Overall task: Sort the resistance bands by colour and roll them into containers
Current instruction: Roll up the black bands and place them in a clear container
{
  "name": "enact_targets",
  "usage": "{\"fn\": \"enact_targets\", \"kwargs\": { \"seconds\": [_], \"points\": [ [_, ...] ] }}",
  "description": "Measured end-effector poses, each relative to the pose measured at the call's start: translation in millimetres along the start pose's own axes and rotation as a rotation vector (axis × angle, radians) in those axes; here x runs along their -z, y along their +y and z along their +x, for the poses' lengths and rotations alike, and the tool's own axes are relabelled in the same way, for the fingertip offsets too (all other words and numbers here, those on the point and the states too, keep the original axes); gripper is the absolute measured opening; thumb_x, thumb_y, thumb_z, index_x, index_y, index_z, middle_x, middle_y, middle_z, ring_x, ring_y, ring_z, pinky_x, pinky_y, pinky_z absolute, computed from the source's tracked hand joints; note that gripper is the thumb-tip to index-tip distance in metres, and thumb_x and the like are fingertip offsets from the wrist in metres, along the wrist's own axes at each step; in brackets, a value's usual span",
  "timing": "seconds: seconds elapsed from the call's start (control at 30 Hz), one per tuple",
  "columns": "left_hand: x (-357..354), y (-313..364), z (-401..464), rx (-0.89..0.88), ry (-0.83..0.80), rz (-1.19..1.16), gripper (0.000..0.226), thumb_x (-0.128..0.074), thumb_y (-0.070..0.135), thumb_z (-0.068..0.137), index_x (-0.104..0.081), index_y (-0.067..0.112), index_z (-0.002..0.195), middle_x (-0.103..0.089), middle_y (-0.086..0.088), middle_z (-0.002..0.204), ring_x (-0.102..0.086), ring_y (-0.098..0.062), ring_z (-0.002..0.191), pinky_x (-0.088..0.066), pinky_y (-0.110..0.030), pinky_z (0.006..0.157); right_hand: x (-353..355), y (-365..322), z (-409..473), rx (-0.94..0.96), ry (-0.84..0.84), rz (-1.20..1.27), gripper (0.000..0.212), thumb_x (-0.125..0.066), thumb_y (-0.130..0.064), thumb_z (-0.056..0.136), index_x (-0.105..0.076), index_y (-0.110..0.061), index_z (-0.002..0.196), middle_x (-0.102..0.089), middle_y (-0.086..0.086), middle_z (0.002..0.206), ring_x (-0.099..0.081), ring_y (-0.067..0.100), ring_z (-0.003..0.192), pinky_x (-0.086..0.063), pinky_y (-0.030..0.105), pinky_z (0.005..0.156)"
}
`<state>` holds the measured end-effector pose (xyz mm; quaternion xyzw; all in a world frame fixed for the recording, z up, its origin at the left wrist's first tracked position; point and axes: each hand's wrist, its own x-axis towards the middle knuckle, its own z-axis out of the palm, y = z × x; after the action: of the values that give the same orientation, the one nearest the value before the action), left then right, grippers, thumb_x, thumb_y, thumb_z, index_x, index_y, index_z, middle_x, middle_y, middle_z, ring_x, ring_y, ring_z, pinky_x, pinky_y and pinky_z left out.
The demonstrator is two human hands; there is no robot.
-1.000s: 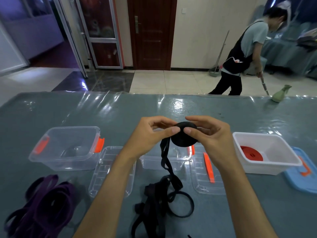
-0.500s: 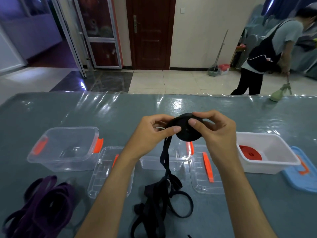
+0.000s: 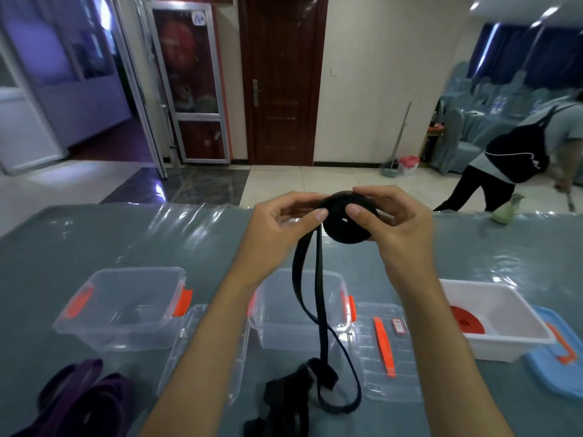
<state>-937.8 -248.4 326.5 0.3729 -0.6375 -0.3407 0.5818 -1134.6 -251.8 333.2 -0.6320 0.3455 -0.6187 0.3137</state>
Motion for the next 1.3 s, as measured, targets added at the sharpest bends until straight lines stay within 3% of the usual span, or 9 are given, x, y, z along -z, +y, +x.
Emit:
{"fn": "enact_targets", "kwargs": {
  "seconds": [0.2, 0.3, 0.4, 0.53, 0.7, 0.9, 1.07, 1.2, 1.3],
  "points": [
    [1.5, 30.3, 18.1, -0.062, 0.061, -0.062, 0.029, -0.077, 0.008, 0.092, -0.075, 0.007, 0.120, -0.079, -0.005, 0.113, -0.075, -0.020, 0.109, -0.058, -0.035, 0.101, -9.9, -26.3, 19.1, 0.087, 0.059, 0.061, 0.024, -0.080, -0.008, 0.088, -0.075, -0.018, 0.109, -0.079, 0.002, 0.105, -0.077, 0.021, 0.102, -0.063, 0.049, 0.090],
    [2.3, 40.6, 23.7, -0.048, 0.074, -0.086, 0.024, -0.078, 0.009, 0.091, -0.077, 0.010, 0.115, -0.081, -0.002, 0.105, -0.077, -0.018, 0.101, -0.060, -0.030, 0.094, -12.7, -34.7, 23.0, 0.114, 0.057, 0.069, 0.023, -0.080, -0.008, 0.088, -0.075, -0.017, 0.110, -0.079, 0.004, 0.106, -0.076, 0.022, 0.103, -0.063, 0.048, 0.090],
    [4.3, 45.5, 24.0, 0.014, 0.018, -0.150, 0.022, -0.077, 0.011, 0.090, -0.076, 0.012, 0.112, -0.081, -0.003, 0.099, -0.077, -0.018, 0.097, -0.059, -0.026, 0.089, -12.6, -36.6, 21.2, 0.127, 0.050, 0.069, 0.022, -0.079, -0.009, 0.089, -0.074, -0.018, 0.109, -0.078, 0.004, 0.106, -0.076, 0.021, 0.104, -0.063, 0.045, 0.090],
    [9.5, 43.4, 20.4, 0.108, -0.075, -0.279, 0.029, -0.080, 0.019, 0.077, -0.077, 0.013, 0.106, -0.079, -0.013, 0.106, -0.076, -0.025, 0.102, -0.058, -0.031, 0.095, -12.0, -30.6, 14.7, 0.115, 0.008, 0.066, 0.023, -0.079, -0.008, 0.089, -0.073, -0.018, 0.108, -0.077, 0.005, 0.107, -0.075, 0.021, 0.105, -0.063, 0.043, 0.091],
    [8.7, 34.6, 13.5, 0.112, -0.038, -0.154, 0.018, -0.084, 0.019, 0.080, -0.078, 0.018, 0.097, -0.080, -0.006, 0.098, -0.075, -0.019, 0.095, -0.058, -0.033, 0.093, -8.3, -19.9, 5.2, 0.031, -0.063, 0.108, 0.022, -0.078, -0.012, 0.090, -0.071, -0.012, 0.111, -0.076, 0.006, 0.109, -0.074, 0.024, 0.107, -0.062, 0.041, 0.087],
    [1.1, 26.9, 0.8, 0.080, -0.009, -0.014, 0.016, -0.083, 0.018, 0.086, -0.077, 0.018, 0.101, -0.079, -0.001, 0.097, -0.076, -0.017, 0.097, -0.059, -0.029, 0.092, -3.3, -16.0, 2.6, -0.051, -0.067, 0.139, 0.009, -0.075, -0.017, 0.091, -0.072, -0.011, 0.098, -0.077, 0.002, 0.095, -0.076, 0.022, 0.095, -0.060, 0.030, 0.080],
    [-1.0, 24.7, -2.6, 0.017, 0.095, 0.038, 0.027, -0.090, 0.019, 0.079, -0.074, 0.020, 0.102, -0.079, 0.005, 0.092, -0.076, -0.011, 0.089, -0.059, -0.023, 0.081, 0.4, -8.3, 1.6, -0.053, -0.136, 0.096, 0.017, -0.071, -0.019, 0.093, -0.074, -0.016, 0.110, -0.078, -0.001, 0.104, -0.075, 0.021, 0.104, -0.062, 0.032, 0.085],
    [-1.7, 19.2, -4.2, -0.046, 0.115, 0.081, 0.022, -0.089, 0.016, 0.081, -0.073, 0.018, 0.096, -0.077, 0.003, 0.090, -0.075, -0.014, 0.089, -0.059, -0.024, 0.080, 10.1, -4.9, 6.2, -0.087, -0.283, 0.059, 0.019, -0.077, -0.017, 0.086, -0.071, -0.011, 0.103, -0.078, 0.007, 0.105, -0.077, 0.026, 0.097, -0.063, 0.032, 0.074],
    [-1.9, 11.0, -7.5, -0.044, 0.079, 0.063, 0.017, -0.085, 0.011, 0.085, -0.075, 0.013, 0.098, -0.078, 0.003, 0.094, -0.076, -0.014, 0.094, -0.058, -0.023, 0.085, 8.9, -1.6, 6.4, -0.010, -0.226, 0.012, 0.021, -0.079, -0.016, 0.084, -0.073, -0.010, 0.103, -0.079, 0.005, 0.102, -0.078, 0.025, 0.094, -0.065, 0.037, 0.076]
  ]
}}
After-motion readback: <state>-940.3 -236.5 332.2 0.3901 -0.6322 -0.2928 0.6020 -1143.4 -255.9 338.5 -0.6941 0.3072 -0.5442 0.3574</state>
